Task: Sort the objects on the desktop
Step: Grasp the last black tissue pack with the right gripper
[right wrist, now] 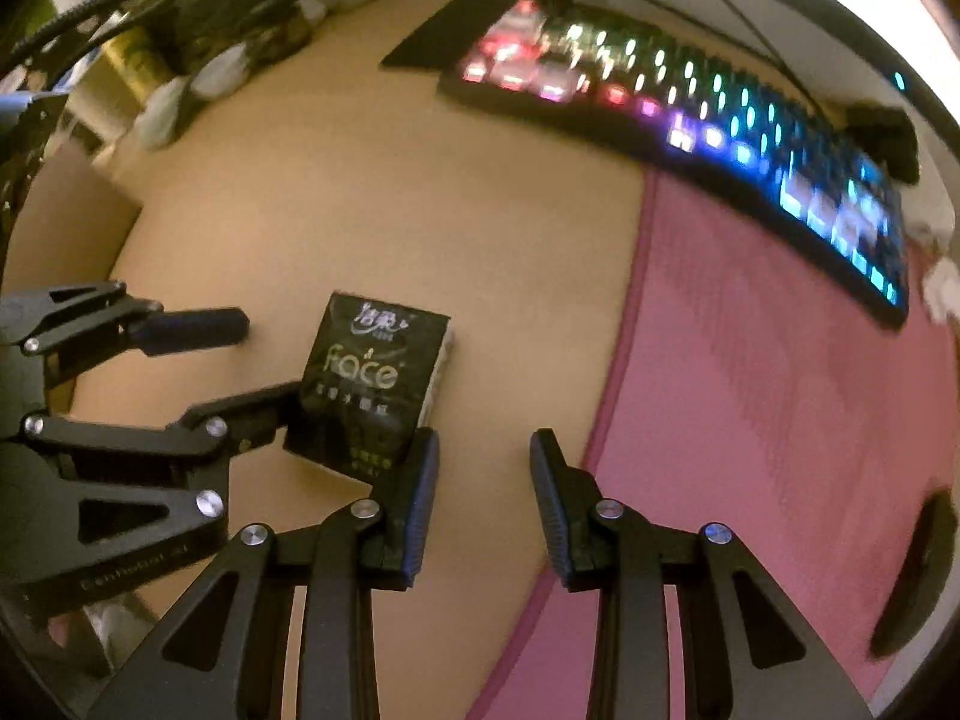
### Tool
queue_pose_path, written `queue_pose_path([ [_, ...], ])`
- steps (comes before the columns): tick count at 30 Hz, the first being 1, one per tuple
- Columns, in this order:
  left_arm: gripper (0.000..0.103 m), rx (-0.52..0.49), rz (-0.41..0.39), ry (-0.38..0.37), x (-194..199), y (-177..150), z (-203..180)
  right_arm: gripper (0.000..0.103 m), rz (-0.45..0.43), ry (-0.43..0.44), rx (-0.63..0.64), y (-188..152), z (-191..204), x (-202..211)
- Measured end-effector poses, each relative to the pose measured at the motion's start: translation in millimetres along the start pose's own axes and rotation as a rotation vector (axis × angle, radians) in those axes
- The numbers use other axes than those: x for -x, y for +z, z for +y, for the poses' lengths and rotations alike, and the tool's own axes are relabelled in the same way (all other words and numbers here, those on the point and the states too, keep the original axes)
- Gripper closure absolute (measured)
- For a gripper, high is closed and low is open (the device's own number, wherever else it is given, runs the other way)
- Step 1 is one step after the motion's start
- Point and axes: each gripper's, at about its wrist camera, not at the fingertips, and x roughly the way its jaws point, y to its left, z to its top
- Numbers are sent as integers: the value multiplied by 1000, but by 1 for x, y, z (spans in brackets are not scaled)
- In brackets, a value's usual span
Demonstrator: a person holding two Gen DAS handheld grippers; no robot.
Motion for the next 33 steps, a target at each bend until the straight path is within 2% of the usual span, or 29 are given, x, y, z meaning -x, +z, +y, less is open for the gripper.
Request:
queue_pose_path([
  [5,50,-6,-7,7,14,-28,-10,70,-1,18,-12,-29,9,10],
  [9,50,23,-33,5,27,-34,-2,70,-38,14,-58,-32,4,23],
  [14,50,66,-58,22,37,-34,23,66,-57,81,-79,-25,15,28],
  [18,50,118,-76,43,47,-40,48,65,-44,92,-61,-19,29,17],
  [23,50,136,-75,48,48,-43,58,62,-39,105,-62,-13,36,10],
  [25,50,137,-75,42,46,-41,59,56,-34,109,-60,-7,38,5],
  [29,50,141,-79,38,50,-44,65,56,-40,176,-100,2,34,6],
  [33,50,160,-83,45,52,-46,73,55,-64,188,-127,11,33,11],
])
